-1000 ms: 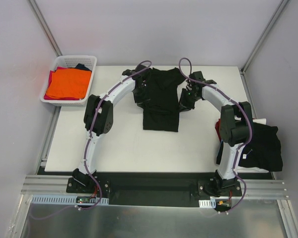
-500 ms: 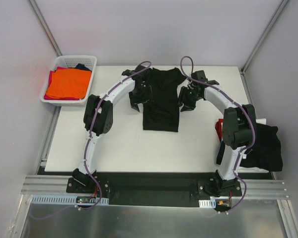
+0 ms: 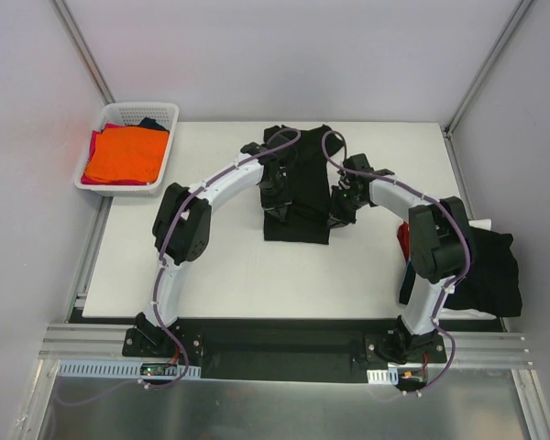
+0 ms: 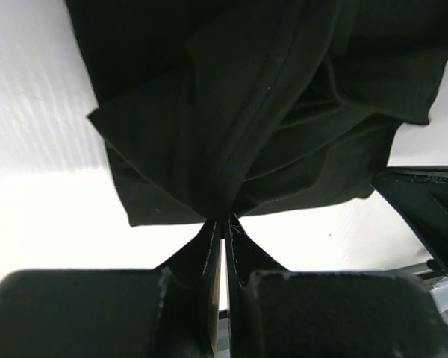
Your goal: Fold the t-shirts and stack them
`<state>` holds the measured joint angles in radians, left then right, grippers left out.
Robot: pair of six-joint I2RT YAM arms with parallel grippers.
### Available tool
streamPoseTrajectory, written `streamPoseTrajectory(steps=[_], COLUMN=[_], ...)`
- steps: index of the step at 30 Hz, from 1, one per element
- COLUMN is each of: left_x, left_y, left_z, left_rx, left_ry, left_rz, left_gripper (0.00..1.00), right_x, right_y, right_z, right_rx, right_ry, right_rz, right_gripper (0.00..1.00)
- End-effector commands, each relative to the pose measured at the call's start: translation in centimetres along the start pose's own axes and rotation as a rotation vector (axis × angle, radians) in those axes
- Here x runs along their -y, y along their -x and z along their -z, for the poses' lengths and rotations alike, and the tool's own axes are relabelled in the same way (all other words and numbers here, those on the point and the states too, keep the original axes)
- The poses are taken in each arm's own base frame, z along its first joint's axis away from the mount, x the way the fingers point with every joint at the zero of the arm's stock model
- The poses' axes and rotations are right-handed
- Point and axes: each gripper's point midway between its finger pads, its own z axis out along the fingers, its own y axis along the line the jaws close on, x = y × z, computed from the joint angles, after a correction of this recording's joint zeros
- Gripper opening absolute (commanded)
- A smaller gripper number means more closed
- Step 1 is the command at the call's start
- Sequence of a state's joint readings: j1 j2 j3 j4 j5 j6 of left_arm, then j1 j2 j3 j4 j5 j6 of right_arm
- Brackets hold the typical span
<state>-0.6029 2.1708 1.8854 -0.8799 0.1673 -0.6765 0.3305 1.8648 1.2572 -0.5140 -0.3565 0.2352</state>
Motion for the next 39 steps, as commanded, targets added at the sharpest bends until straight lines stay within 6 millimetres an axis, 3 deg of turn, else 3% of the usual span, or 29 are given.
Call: streamPoseTrajectory(steps=[1, 11, 17, 23, 32, 37, 39], left_x=[0.3, 0.8, 0.0, -1.2, -3.8, -4.7, -4.6], left_y=[-0.1, 1.4, 2.4, 6.2, 12.3, 13.4, 13.5], left_z=[0.9, 0.3, -0.8, -2.3, -3.4, -3.5, -3.2], left_rx=[0.023, 0.038, 0.037, 0.067, 0.130, 0.149, 0.155], left_ry=[-0.002, -0.013, 0.004, 0.005, -0.019, -0.010, -0.014], left_rz=[0.016, -0.008, 0.009, 0.010, 0.083, 0.073, 0.066], left_gripper=[0.01, 0.10, 0.15, 0.16, 0.20, 0.24, 0.26], right_x=[-1.9, -2.3, -2.3, -1.9, -1.4, -0.9, -0.7], right_y=[0.7, 2.3, 3.5, 5.0, 10.7, 14.3, 14.7], right_z=[1.5, 0.9, -0.5, -2.3, -1.9, -0.9, -1.4], right_rx=[0.060, 0.049, 0.043, 0.032, 0.111, 0.187, 0.185], right_ry=[0.050, 0.036, 0.028, 0.014, 0.023, 0.019, 0.021], right_rz=[0.033, 0.074, 0.086, 0.088, 0.054, 0.044, 0.032], right_gripper=[0.13, 0.14, 0.14, 0.14, 0.15, 0.16, 0.17])
